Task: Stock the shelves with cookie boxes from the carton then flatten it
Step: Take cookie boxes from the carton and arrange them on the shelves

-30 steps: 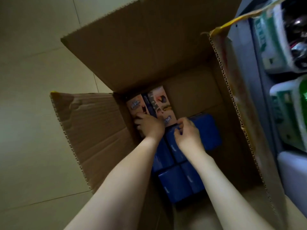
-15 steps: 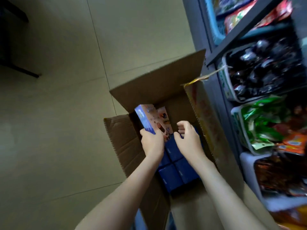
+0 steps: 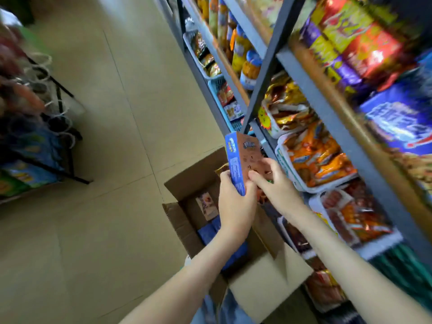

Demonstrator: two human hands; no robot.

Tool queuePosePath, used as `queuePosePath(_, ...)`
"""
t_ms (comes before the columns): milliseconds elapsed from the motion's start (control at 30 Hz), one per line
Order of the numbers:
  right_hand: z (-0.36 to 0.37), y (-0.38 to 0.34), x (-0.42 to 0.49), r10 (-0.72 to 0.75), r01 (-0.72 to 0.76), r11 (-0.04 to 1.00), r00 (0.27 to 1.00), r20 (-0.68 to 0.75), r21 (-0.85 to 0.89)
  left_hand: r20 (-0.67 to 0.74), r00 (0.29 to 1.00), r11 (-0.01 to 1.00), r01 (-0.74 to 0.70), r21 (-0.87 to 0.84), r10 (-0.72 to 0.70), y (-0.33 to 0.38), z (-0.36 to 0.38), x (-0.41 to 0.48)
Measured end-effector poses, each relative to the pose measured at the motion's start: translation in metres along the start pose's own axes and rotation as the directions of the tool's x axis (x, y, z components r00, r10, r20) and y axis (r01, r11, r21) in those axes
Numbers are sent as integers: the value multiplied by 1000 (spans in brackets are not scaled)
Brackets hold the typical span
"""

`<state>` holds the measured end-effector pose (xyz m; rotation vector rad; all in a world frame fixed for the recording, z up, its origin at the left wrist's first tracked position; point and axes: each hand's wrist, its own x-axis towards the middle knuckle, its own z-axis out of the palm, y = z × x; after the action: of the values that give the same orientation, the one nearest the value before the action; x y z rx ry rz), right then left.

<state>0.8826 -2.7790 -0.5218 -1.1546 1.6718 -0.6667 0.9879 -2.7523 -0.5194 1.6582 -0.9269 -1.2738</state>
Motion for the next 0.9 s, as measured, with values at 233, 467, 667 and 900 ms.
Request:
queuePosePath(233, -83, -127, -83, -121, 230, 884, 954, -275, 406, 272, 761, 741, -643, 194, 589, 137, 26, -60)
queuePosePath(467, -152, -210, -168, -196, 456, 736, 851, -488, 500, 582, 278, 423, -897, -126, 764, 241, 8, -97)
queuePosePath(667, -186, -256, -234, -215, 583, 555, 790, -574, 594, 548, -3, 151, -960, -236, 836, 319, 11, -132)
queuePosePath(900, -222, -296, -306, -230, 689, 630, 607, -760, 359, 465, 238, 428, -828, -362, 853, 375, 23, -183)
